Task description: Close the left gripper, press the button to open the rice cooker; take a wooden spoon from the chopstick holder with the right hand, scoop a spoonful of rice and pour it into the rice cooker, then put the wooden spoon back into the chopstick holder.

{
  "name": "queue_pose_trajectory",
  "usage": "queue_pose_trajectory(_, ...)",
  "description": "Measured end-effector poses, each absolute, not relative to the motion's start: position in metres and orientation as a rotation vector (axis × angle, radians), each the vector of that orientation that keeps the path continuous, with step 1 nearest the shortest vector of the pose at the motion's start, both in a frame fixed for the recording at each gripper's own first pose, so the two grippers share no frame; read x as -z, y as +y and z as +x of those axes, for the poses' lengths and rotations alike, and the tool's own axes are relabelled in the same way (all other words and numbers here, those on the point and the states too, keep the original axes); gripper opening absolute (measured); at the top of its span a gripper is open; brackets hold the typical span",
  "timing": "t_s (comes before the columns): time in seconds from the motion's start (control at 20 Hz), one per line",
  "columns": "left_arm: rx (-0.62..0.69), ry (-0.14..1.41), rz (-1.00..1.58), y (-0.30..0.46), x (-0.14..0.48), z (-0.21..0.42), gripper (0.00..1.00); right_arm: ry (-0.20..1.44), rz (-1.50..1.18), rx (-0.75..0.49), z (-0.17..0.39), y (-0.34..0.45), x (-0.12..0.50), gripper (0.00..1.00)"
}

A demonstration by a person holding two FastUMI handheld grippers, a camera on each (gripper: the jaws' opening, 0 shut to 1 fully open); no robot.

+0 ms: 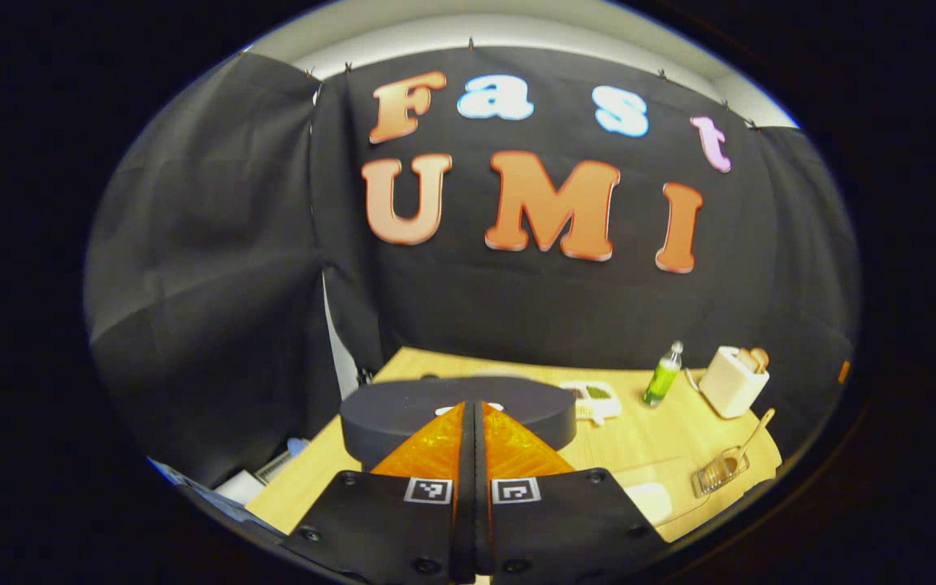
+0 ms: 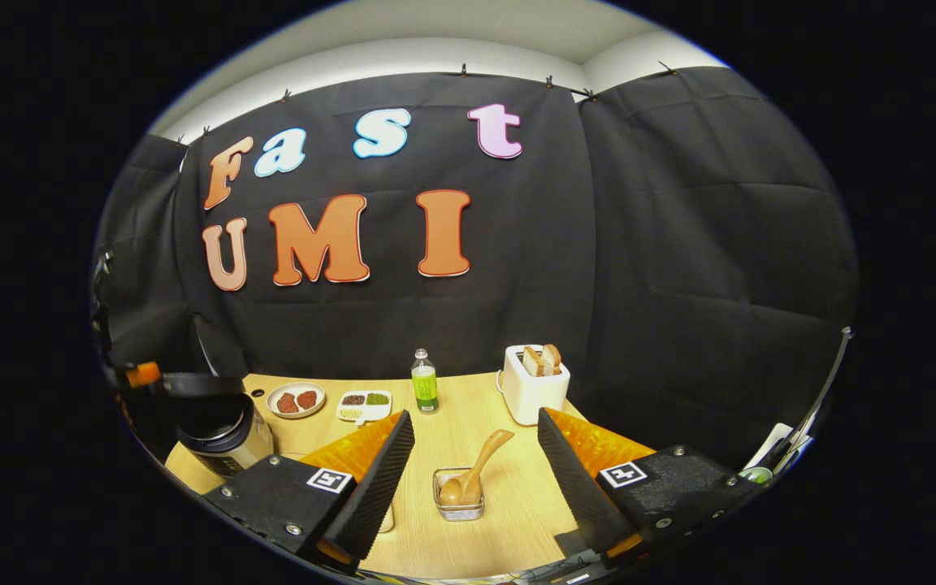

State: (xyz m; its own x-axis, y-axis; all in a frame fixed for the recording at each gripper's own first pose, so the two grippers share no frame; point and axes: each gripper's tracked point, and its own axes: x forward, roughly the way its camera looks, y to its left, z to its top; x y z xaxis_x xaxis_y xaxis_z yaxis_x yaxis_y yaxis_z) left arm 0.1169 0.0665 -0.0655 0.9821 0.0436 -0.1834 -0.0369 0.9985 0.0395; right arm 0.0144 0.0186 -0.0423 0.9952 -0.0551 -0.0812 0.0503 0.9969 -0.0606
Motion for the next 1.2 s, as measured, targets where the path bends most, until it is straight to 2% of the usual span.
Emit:
queue_pose_trajectory(0.05,-0.025,0.171,0.025,0.062,0.056,0.111,0.04,0.083,-0.058,0.054,0.015,0.017,0.044,1.0)
queue_pose_trajectory(0.1,-0.016,0.161,0.018,0.06,0.052,0.105,0.04,0.085,-0.059,0.056,0.014,0.016,0.044,0.95)
queue_pose_trajectory(0.2,-0.004,0.15,0.012,0.057,0.043,0.095,0.04,0.085,-0.06,0.059,0.015,0.013,0.046,0.95)
queue_pose_trajectory(0.25,-0.003,0.151,0.02,0.056,0.04,0.089,0.01,0.086,-0.059,0.058,0.015,0.012,0.047,0.95)
queue_pose_trajectory(0.35,0.0,0.142,0.041,0.054,0.037,0.081,0.04,0.09,-0.049,0.058,0.019,0.009,0.05,0.95)
queue_pose_trajectory(0.4,0.002,0.134,0.04,0.051,0.034,0.078,0.01,0.095,-0.043,0.059,0.022,0.007,0.053,0.95)
queue_pose_trajectory(0.45,-0.002,0.129,0.044,0.052,0.031,0.075,0.04,0.098,-0.035,0.058,0.026,0.006,0.055,0.95)
queue_pose_trajectory(0.75,-0.049,0.093,0.024,0.062,0.016,0.059,0.06,0.152,0.032,0.059,0.068,-0.011,0.091,0.95)
queue_pose_trajectory(0.8,-0.066,0.068,0.037,0.066,0.009,0.056,0.09,0.177,0.05,0.055,0.076,-0.013,0.101,0.95)
queue_pose_trajectory(0.85,-0.084,0.046,0.053,0.07,0.004,0.052,0.14,0.203,0.073,0.049,0.084,-0.015,0.112,1.0)
queue_pose_trajectory(0.9,-0.09,0.025,0.062,0.071,-0.004,0.049,0.14,0.232,0.099,0.048,0.092,-0.016,0.123,0.95)
queue_pose_trajectory(1.0,-0.094,0.006,0.064,0.067,-0.009,0.042,0.34,0.281,0.139,0.05,0.11,-0.02,0.144,0.95)
queue_pose_trajectory(1.2,-0.079,0.016,0.037,0.061,-0.011,0.037,0.57,0.368,0.172,0.063,0.145,-0.028,0.179,0.95)
